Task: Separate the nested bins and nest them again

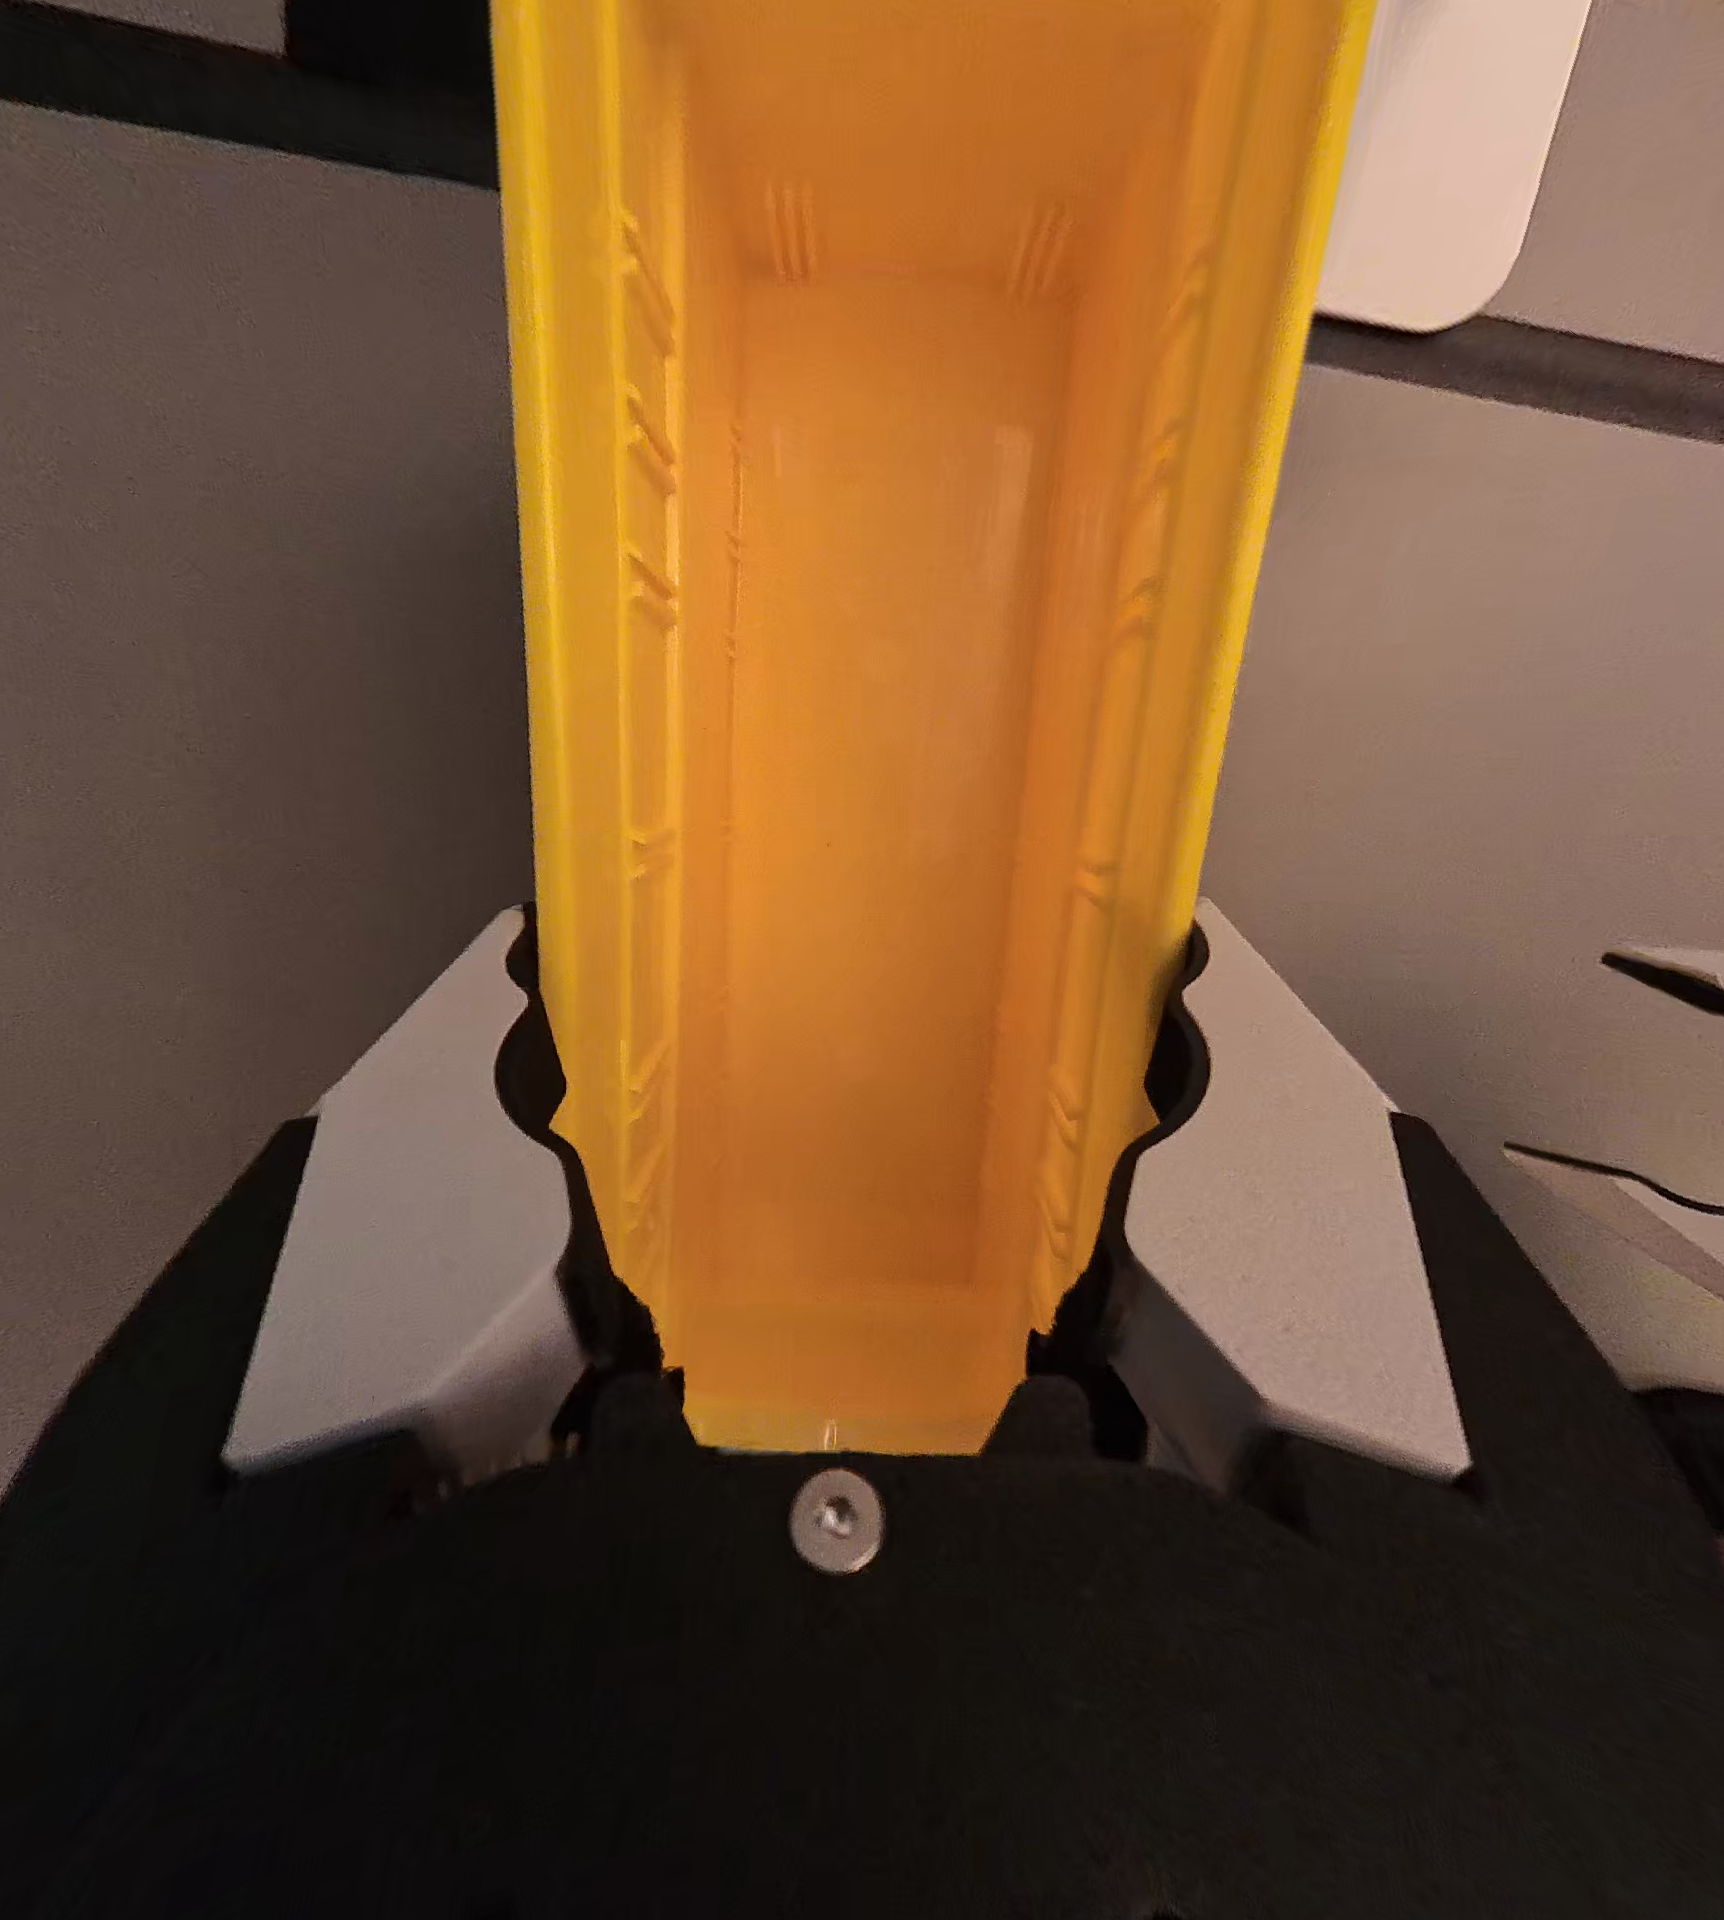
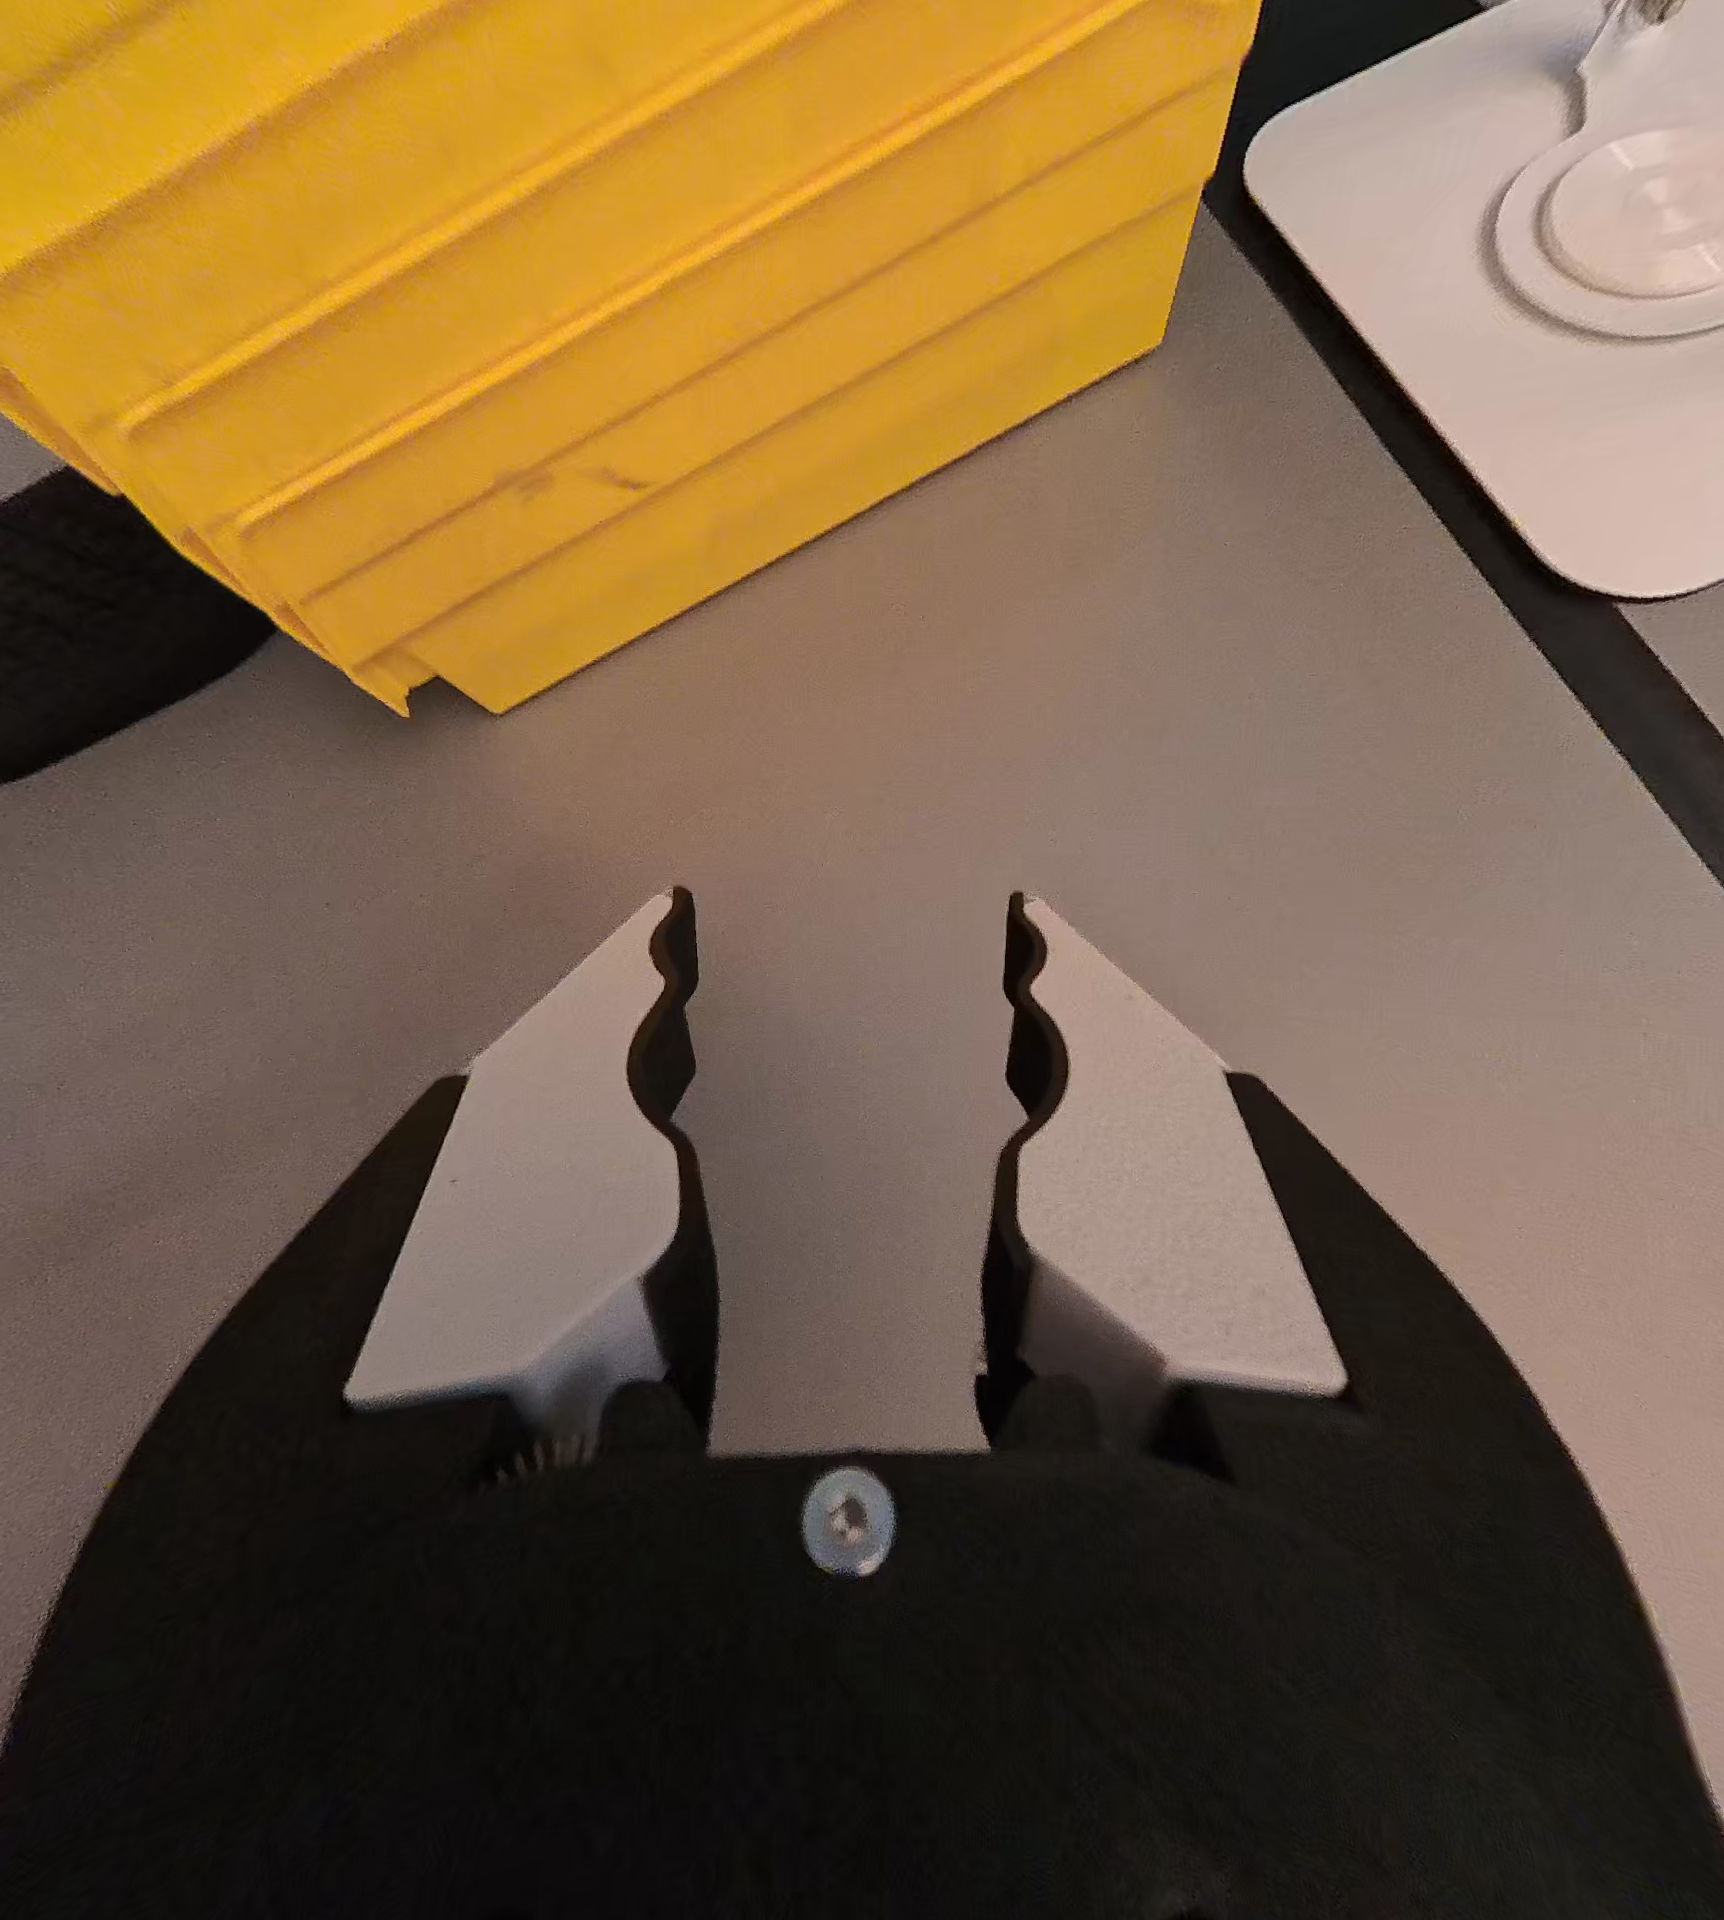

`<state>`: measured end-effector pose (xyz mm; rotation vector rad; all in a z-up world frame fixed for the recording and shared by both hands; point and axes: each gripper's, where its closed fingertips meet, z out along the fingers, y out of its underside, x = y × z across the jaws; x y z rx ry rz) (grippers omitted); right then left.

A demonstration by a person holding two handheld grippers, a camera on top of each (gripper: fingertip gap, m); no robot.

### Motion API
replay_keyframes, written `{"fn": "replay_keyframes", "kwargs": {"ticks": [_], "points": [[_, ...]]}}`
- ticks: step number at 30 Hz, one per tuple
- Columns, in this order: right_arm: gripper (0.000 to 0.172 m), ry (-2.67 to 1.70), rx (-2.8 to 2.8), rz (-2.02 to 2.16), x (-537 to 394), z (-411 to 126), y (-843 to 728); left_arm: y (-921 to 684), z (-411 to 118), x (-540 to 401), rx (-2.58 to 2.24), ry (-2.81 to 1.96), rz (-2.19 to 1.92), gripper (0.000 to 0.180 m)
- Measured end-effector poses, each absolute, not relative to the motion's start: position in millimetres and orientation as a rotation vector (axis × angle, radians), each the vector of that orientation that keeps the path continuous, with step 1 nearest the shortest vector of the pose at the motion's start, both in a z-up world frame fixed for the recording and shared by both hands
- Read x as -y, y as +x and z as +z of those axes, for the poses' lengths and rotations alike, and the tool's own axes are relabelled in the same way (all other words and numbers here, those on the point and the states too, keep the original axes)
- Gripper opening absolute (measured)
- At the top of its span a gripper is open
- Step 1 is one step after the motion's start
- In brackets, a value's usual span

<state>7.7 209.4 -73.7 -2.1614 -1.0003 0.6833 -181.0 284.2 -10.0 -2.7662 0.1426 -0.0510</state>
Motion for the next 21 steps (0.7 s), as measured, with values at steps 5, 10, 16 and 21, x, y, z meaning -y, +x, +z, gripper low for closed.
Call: {"fn": "replay_keyframes", "kwargs": {"ticks": [5, 10, 16, 21], "points": [[0.06, -2.193, 1.034, 0.668, -206, -83, 7, -179, -17, -283, -0.167, -2.748, -0.016, 0.125], [0.06, -2.221, 1.035, 0.665, -206, -90, 9, -176, -24, -283, -0.247, -2.743, 0.066, 0.134], [0.06, -2.23, 1.02, 0.666, -208, -92, 12, -179, -18, -288, -0.235, -2.727, -0.017, 0.148], [0.06, -2.231, 1.014, 0.659, -210, -92, 14, -179, -16, -285, -0.282, -2.725, -0.059, 0.158]]}}
